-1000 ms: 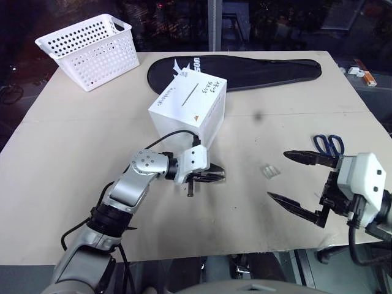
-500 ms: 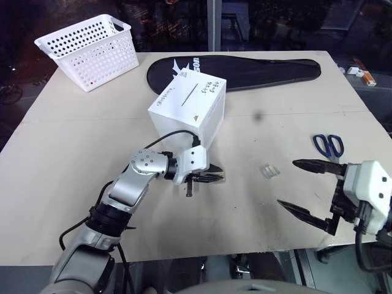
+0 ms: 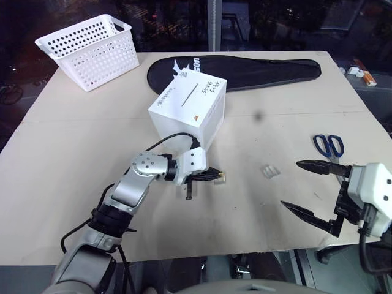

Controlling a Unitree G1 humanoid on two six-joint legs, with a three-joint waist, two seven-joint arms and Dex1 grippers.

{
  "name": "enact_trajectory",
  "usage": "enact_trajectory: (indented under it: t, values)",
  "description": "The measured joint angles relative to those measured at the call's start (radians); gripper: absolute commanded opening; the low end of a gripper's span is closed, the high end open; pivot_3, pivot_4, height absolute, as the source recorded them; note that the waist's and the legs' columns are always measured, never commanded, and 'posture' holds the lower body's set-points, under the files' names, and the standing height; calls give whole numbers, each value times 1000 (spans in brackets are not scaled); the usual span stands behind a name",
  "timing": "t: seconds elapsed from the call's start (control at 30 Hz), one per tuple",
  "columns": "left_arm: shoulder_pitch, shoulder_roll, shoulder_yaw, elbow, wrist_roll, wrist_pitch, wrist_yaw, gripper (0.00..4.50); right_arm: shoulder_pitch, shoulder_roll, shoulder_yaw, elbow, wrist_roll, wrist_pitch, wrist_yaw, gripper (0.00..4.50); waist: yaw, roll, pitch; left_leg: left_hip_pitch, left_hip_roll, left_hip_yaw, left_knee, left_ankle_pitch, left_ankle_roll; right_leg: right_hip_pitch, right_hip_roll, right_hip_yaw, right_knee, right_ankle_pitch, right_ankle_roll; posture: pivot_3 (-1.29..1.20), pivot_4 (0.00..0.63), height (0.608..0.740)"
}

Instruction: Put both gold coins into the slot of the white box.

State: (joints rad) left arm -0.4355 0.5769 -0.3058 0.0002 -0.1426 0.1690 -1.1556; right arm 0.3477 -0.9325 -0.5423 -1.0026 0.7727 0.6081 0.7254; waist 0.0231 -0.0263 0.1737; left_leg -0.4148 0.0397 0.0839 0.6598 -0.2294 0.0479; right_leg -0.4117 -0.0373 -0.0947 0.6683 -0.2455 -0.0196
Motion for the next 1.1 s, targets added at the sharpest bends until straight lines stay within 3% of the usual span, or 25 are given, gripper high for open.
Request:
enact_trajectory:
  t: [0.67, 0.9, 1.1]
  values:
    - [2, -1, 84, -41, -169, 203, -19, 78, -5, 11, -8, -1, -18, -3, 1, 4500, -4, 0, 0, 0, 0, 0, 0, 0, 0, 0, 0, 0, 0, 0, 0, 0, 150, 738]
    - [-10, 30, 280, -258, -528, 570, 30, 78, -17, 15, -6, 0, -19, -6, 8, 4500, -7, 0, 0, 0, 0, -1, 0, 0, -1, 0, 0, 0, 0, 0, 0, 0, 150, 738]
    - [-199, 79, 517, -283, -933, 930, 271, 78, -67, 17, -5, 25, -10, -17, 12, 4500, -6, -1, 1, 0, 0, -3, 2, 0, 0, 1, 0, -1, 1, 0, 0, 0, 150, 738]
